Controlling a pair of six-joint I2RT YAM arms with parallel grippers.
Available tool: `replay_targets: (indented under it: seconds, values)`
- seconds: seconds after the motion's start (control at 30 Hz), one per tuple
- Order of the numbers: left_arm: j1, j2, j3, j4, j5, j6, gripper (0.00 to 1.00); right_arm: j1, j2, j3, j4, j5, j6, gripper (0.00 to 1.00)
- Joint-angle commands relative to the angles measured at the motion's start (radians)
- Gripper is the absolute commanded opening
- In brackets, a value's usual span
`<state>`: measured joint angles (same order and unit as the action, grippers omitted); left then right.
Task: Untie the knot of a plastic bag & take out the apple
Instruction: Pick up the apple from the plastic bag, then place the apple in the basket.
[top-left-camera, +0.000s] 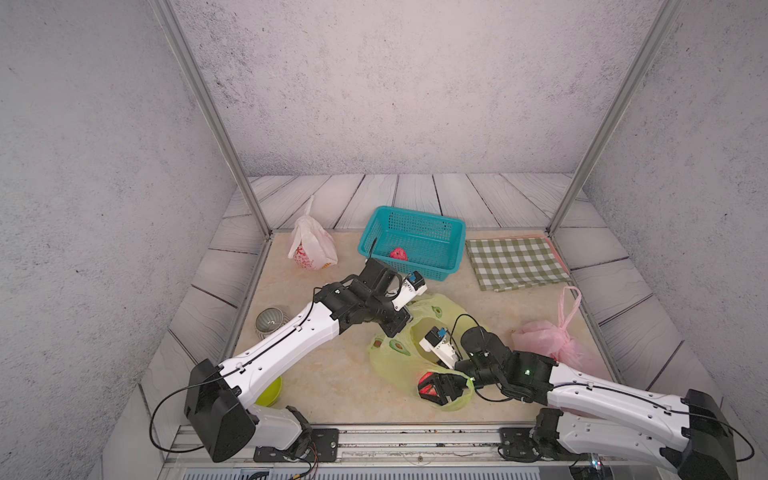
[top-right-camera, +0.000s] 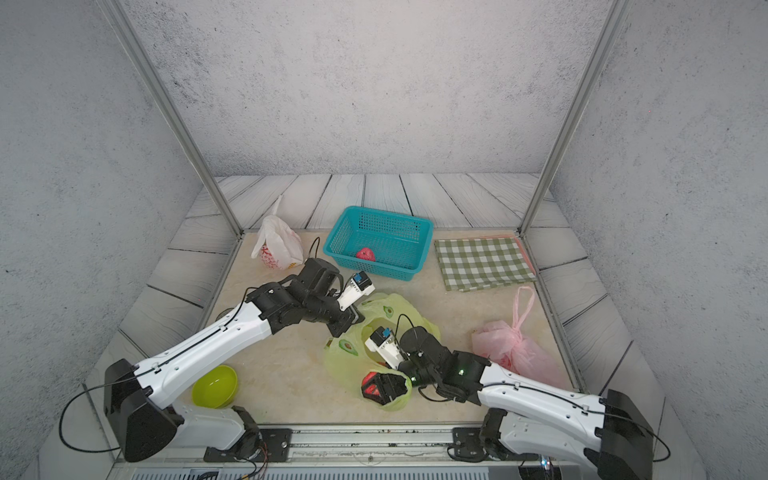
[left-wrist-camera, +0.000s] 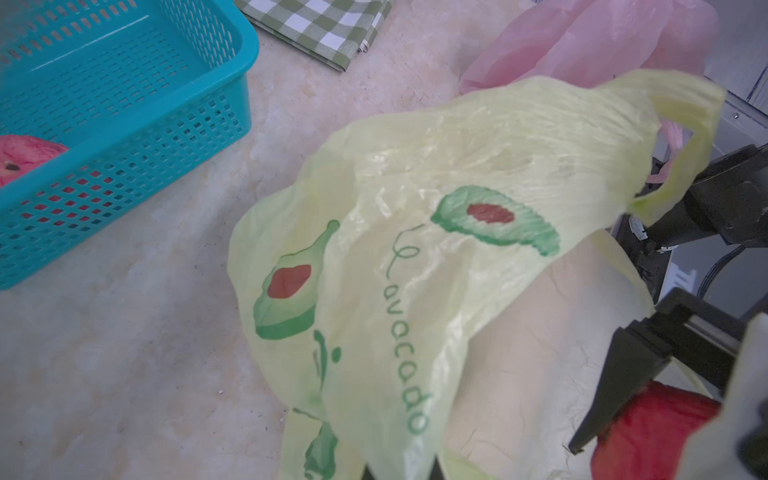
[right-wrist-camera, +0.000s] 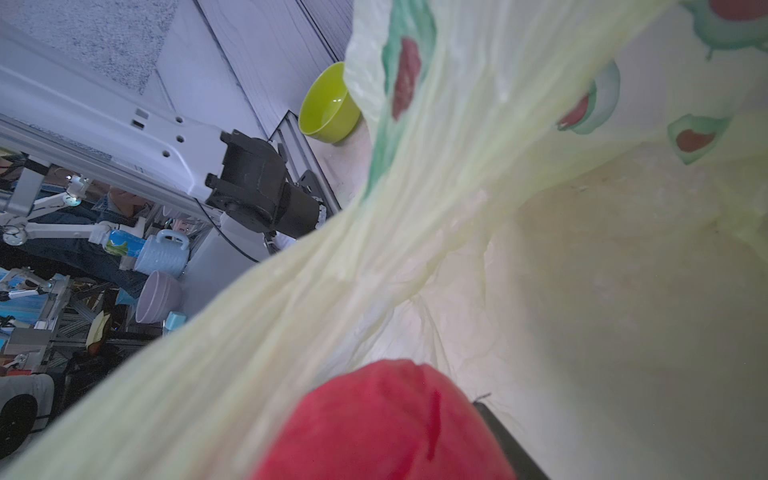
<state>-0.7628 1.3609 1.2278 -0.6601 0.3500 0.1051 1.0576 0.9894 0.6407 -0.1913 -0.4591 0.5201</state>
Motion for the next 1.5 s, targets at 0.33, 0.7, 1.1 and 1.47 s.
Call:
replay_targets:
  seconds: [0.33, 0.7, 1.1, 1.47]
  values:
    - [0.008, -0.146, -0.076, -0.016, -0.058, 0.043, 0.0, 0.0, -0.035, 0.397, -0.407, 0.63, -0.248, 0.61]
    - [0.007, -0.199, -0.065, -0.098, -0.44, 0.05, 0.0, -0.291, 0.261, 0.758, -0.441, 0.525, -0.31, 0.64]
    - [0.008, -0.349, -0.141, -0.013, -0.47, 0.113, 0.0, -0.611, 0.79, 1.008, -0.25, 0.473, -0.187, 0.65]
    - [0.015, -0.047, -0.047, -0.178, -0.389, 0.118, 0.0, -0.673, 1.412, 1.627, -0.462, 0.484, -0.236, 0.73]
